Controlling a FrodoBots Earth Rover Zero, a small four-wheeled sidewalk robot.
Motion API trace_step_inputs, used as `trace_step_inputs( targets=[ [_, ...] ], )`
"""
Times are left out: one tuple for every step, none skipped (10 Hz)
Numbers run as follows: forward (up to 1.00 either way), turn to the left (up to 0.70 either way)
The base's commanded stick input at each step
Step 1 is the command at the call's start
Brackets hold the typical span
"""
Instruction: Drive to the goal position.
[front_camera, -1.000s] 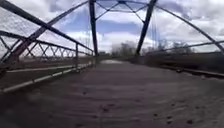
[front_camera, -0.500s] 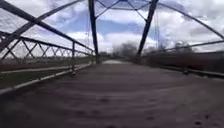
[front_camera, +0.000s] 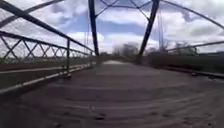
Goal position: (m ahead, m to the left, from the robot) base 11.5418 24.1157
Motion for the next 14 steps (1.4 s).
trace_step_inputs(
  targets=[
    [0.96,0.0],
    [0.96,0.0],
    [0.96,0.0],
    [0.96,0.0],
    [0.96,0.0],
    [0.95,0.0],
    [0.96,0.0],
    [0.96,0.0],
    [0.96,0.0],
    [0.96,0.0],
    [0.95,0.0],
    [0.96,0.0],
    [0.96,0.0],
    [0.96,0.0]
  ],
)
